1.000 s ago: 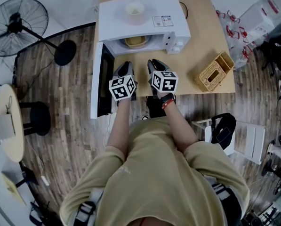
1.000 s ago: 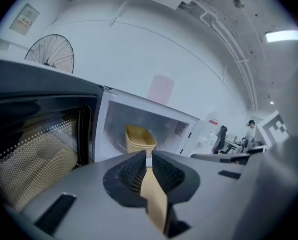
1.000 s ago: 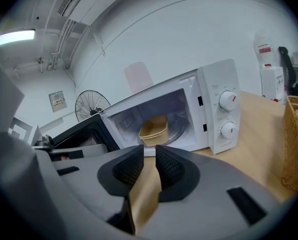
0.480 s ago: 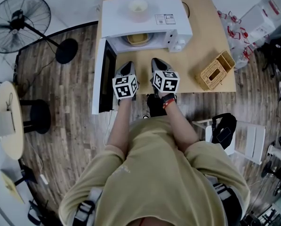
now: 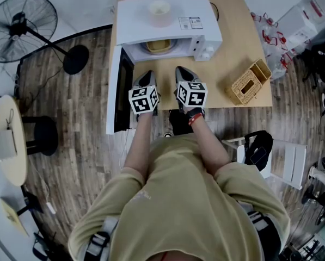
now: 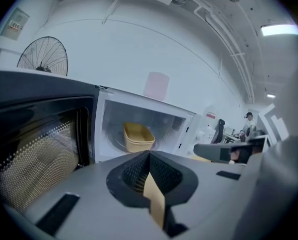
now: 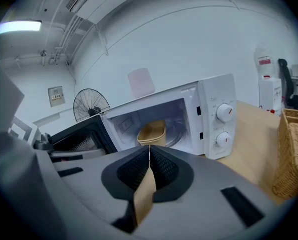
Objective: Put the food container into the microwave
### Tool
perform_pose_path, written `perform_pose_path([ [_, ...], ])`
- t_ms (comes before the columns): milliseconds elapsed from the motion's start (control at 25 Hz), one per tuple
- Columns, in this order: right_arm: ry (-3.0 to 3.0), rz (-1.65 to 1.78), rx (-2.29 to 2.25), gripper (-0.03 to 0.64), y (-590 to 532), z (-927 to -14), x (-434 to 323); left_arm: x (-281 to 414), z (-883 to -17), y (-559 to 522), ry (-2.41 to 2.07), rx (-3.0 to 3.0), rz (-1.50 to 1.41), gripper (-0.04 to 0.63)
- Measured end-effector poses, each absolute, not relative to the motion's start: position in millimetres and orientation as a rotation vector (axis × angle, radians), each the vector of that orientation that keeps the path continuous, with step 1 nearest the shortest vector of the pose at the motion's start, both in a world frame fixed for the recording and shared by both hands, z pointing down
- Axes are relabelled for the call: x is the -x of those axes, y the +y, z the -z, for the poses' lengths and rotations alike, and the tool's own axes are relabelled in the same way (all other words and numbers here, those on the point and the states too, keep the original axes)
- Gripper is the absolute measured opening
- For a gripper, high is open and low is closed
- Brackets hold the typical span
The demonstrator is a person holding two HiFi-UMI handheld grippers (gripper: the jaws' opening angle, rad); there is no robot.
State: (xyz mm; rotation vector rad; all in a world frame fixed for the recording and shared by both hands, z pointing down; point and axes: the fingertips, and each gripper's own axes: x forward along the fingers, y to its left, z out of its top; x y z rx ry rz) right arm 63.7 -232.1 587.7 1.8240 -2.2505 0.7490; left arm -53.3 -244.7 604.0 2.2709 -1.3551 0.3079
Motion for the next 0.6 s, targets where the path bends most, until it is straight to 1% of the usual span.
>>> perform_pose_path([
  [320, -2.245, -0.728, -1.777, 0.026, -257.4, -590.5, -66.0, 57.3, -600.9, -267.7, -1.393, -2.232, -0.262, 0.020],
  [600, -2.247, -0.712, -1.742, 0.026, -301.3, -595.2, -57.7, 72.2, -619.8, -302.3, -1.402, -2.164, -0.258, 0.020],
])
